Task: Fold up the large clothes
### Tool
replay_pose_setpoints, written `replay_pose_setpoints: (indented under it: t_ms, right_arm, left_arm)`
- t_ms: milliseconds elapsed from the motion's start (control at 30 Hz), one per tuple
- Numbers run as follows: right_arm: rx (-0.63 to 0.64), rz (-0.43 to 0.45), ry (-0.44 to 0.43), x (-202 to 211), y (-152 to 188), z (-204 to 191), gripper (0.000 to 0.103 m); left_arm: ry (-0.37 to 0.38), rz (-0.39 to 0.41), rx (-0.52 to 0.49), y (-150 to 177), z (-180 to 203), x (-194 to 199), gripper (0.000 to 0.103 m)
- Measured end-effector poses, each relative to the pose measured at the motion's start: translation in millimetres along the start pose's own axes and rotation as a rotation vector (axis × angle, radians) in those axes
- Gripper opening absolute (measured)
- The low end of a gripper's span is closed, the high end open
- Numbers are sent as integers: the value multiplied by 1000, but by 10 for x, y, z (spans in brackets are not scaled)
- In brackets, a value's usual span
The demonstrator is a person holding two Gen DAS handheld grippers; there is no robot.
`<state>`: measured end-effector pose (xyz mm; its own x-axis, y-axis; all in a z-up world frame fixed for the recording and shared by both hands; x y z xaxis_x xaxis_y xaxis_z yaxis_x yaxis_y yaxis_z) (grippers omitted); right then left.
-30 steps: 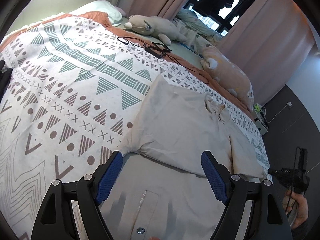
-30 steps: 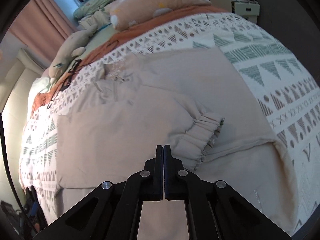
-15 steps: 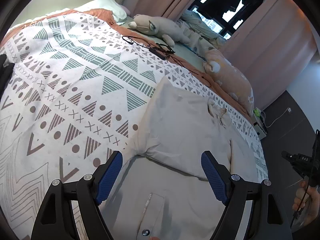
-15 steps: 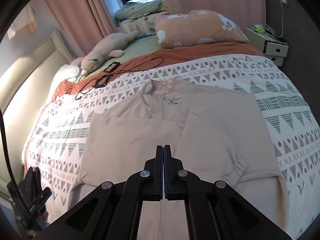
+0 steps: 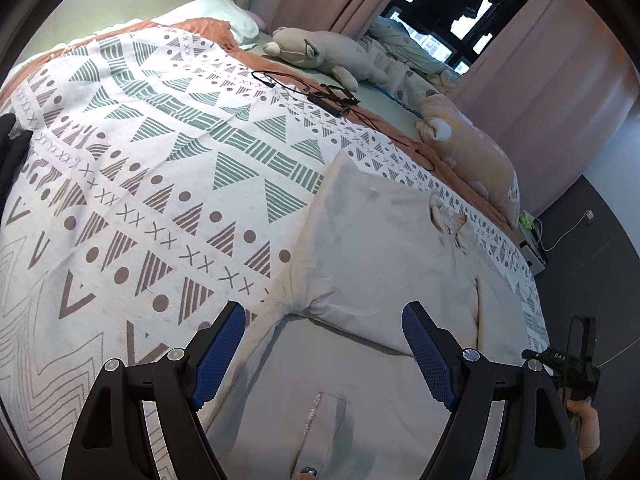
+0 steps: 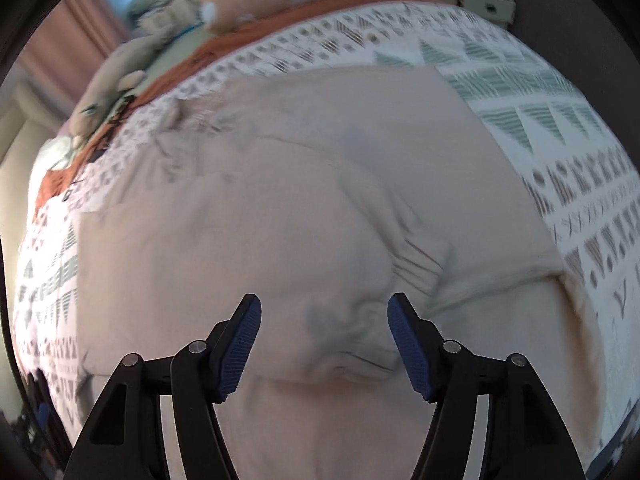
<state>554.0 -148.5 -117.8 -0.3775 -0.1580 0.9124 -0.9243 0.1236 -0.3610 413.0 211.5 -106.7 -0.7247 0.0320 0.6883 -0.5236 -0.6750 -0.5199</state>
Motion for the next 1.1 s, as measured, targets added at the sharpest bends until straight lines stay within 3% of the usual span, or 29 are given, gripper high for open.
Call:
replay_pose_setpoints:
  t_ms: [267, 300, 333, 400, 467, 667, 700, 900, 1100]
  right_arm:
    - [-75, -124, -96, -405, 219, 178, 66]
    - [-71, -120, -95, -386, 230, 173, 63]
    - [-73, -112, -99, -352, 235, 185, 50]
    - [-73, -85, -118, -241, 223, 193, 35]
    - [-41, -51, -121, -95, 224, 145, 32]
    - [89, 50, -132, 454, 130, -260, 20]
    - [119, 66, -136, 545, 107, -373, 5]
    - [285, 130, -137, 827, 43, -1091, 5]
    - [418, 137, -143, 768, 94, -1760, 5]
  left_arm:
    - [15, -7, 22, -31, 2, -50, 82]
    - [17, -8, 22, -23, 9, -53, 82]
    - [20, -11, 23, -19, 10, -58, 82]
    - [26, -14, 28, -16, 8, -56, 82]
    - [32, -12, 31, -20, 1, -38, 82]
    - [38, -1, 39, -36, -40, 1, 82]
    - [39, -1, 43, -41, -54, 10, 82]
    - [42, 9, 68, -73, -153, 71, 82]
    - [38, 19, 75, -106, -217, 112, 82]
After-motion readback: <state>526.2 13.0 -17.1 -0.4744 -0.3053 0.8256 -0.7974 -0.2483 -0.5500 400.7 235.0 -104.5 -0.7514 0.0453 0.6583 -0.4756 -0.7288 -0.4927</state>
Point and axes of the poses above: each gripper's, at about its wrist camera, not at the fingertips, and x roughly against the way its jaws point, z to its right, y to its underside, the point moved 1 cm from there along -x, roughly the way its jaws point, and after that the axes turned 4 degrees about x, right-handed, at the moved point
